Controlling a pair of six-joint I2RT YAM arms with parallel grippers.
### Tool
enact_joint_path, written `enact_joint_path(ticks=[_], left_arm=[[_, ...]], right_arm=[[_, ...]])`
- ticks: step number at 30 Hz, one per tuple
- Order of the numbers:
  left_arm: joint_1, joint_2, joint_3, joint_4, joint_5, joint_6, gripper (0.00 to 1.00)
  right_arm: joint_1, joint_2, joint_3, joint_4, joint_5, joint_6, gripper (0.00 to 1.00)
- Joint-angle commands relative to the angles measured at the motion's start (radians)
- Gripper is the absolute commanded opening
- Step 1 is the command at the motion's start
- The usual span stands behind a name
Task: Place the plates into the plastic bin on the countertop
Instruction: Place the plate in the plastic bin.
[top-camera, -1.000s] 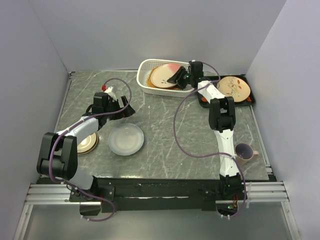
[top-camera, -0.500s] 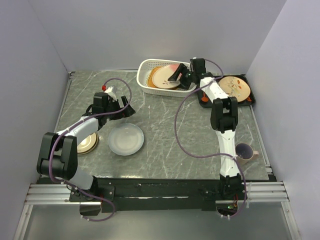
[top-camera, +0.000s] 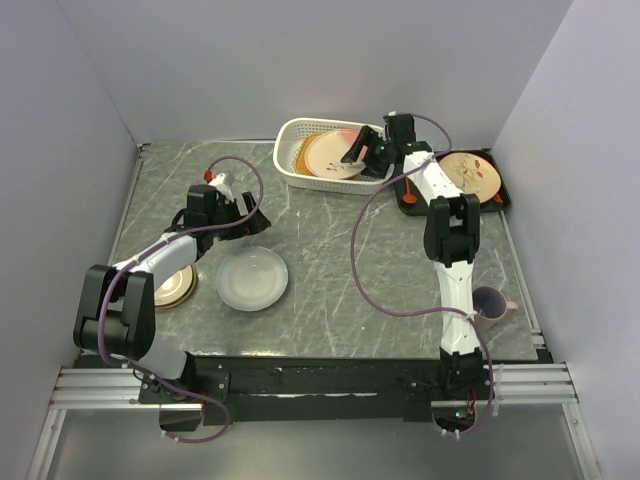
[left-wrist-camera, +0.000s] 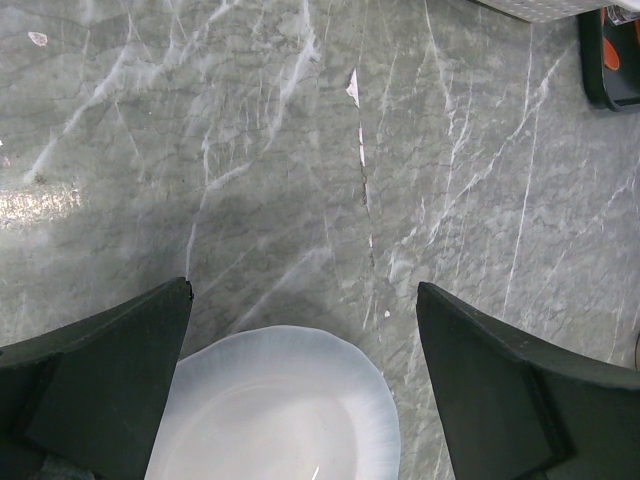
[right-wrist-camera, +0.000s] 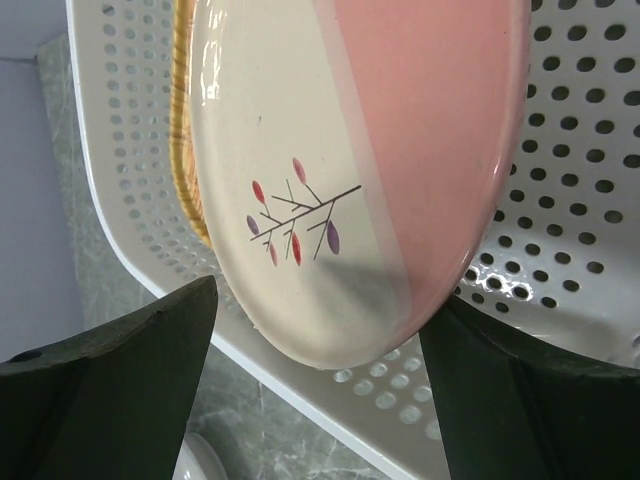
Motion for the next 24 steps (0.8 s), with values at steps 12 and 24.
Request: enact_joint_path(ticks=[12,24], left_arm=[[0.004,-0.019,0.012,0.015,0.004,0.008,0.99],[0.004,-0.03,0.0,-0.005,-0.042,0.011,0.99]], right_arm=[[-0.034,-0.203,-0.089,-0.034,0.2,-0.103,0.89],[-0.043,-0.379,-0.284,0.092,0.197,-0.097,0.9]])
